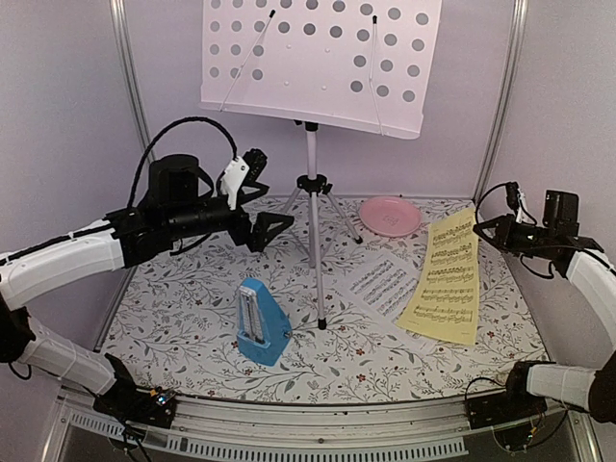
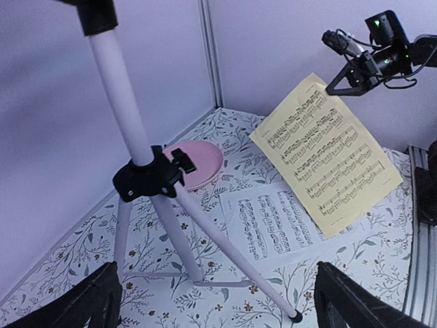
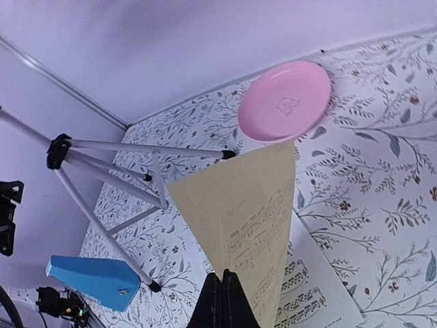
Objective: Set up the instrument practice props
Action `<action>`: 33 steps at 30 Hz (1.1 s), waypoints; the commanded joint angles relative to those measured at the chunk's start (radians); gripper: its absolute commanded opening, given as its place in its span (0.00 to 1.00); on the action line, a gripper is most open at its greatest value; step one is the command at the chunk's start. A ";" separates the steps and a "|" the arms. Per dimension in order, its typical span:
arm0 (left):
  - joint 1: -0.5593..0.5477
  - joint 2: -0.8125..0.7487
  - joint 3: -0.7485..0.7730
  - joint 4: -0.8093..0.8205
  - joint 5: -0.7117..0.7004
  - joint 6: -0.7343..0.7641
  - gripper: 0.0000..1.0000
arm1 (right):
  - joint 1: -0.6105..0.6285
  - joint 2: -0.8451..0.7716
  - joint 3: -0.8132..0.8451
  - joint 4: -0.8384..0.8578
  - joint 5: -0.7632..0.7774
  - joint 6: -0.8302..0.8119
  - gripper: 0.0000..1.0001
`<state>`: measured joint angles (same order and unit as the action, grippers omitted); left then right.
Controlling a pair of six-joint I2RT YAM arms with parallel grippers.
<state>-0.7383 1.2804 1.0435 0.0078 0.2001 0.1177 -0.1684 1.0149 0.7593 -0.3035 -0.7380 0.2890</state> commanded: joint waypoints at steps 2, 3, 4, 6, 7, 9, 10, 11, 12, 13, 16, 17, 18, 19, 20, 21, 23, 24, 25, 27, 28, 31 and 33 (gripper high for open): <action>-0.085 0.083 0.144 -0.106 0.095 0.068 0.97 | 0.112 -0.085 0.144 -0.296 -0.032 -0.204 0.00; -0.098 0.100 0.166 -0.118 0.113 0.083 0.97 | 0.127 -0.098 0.168 -0.335 -0.031 -0.229 0.00; -0.110 0.117 0.188 -0.130 0.123 0.101 0.96 | 0.140 -0.110 0.191 -0.366 -0.033 -0.255 0.00; -0.134 0.144 0.223 -0.155 0.142 0.140 0.93 | 0.159 -0.133 0.233 -0.408 -0.060 -0.274 0.00; -0.142 0.156 0.237 -0.168 0.156 0.158 0.91 | 0.170 -0.141 0.251 -0.424 -0.067 -0.277 0.00; -0.152 0.178 0.260 -0.177 0.183 0.178 0.89 | 0.193 -0.155 0.284 -0.457 -0.081 -0.278 0.00; -0.156 0.188 0.272 -0.184 0.200 0.188 0.87 | 0.206 -0.158 0.299 -0.472 -0.086 -0.278 0.00; -0.159 0.198 0.284 -0.190 0.214 0.192 0.86 | 0.223 -0.157 0.315 -0.486 -0.089 -0.310 0.00; -0.161 0.210 0.297 -0.196 0.238 0.197 0.86 | 0.247 -0.155 0.337 -0.499 -0.092 -0.317 0.00; -0.163 0.219 0.313 -0.209 0.258 0.205 0.85 | 0.259 -0.151 0.346 -0.505 -0.097 -0.325 0.00; -0.180 0.256 0.358 -0.250 0.281 0.235 0.85 | 0.317 -0.133 0.386 -0.523 -0.109 -0.347 0.00; -0.186 0.264 0.368 -0.259 0.284 0.242 0.86 | 0.333 -0.127 0.402 -0.528 -0.109 -0.355 0.00; -0.190 0.267 0.373 -0.261 0.287 0.248 0.87 | 0.352 -0.123 0.413 -0.530 -0.111 -0.364 0.00; -0.194 0.267 0.372 -0.263 0.289 0.251 0.89 | 0.370 -0.119 0.423 -0.527 -0.112 -0.367 0.00; -0.196 0.265 0.370 -0.262 0.290 0.251 0.91 | 0.386 -0.114 0.428 -0.524 -0.110 -0.370 0.00; -0.200 0.264 0.370 -0.261 0.289 0.249 0.93 | 0.404 -0.109 0.434 -0.520 -0.112 -0.369 0.00; -0.207 0.264 0.374 -0.268 0.289 0.248 0.96 | 0.451 -0.094 0.443 -0.517 -0.113 -0.372 0.00; -0.210 0.264 0.379 -0.276 0.289 0.248 0.96 | 0.478 -0.081 0.443 -0.521 -0.104 -0.375 0.00; -0.214 0.267 0.383 -0.286 0.290 0.249 0.96 | 0.504 -0.072 0.469 -0.525 -0.097 -0.382 0.00; -0.220 0.268 0.388 -0.293 0.292 0.247 0.96 | 0.566 -0.049 0.501 -0.536 -0.082 -0.397 0.00; -0.223 0.269 0.388 -0.299 0.296 0.248 0.96 | 0.589 -0.038 0.515 -0.543 -0.075 -0.411 0.00; -0.235 0.266 0.384 -0.319 0.311 0.252 0.93 | 0.646 -0.007 0.561 -0.550 -0.053 -0.433 0.00; -0.244 0.258 0.373 -0.328 0.311 0.256 0.91 | 0.681 0.013 0.587 -0.549 -0.042 -0.447 0.00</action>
<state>-0.9543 1.5444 1.4075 -0.2775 0.4873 0.3569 0.4522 1.0016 1.2823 -0.8349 -0.8097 -0.1101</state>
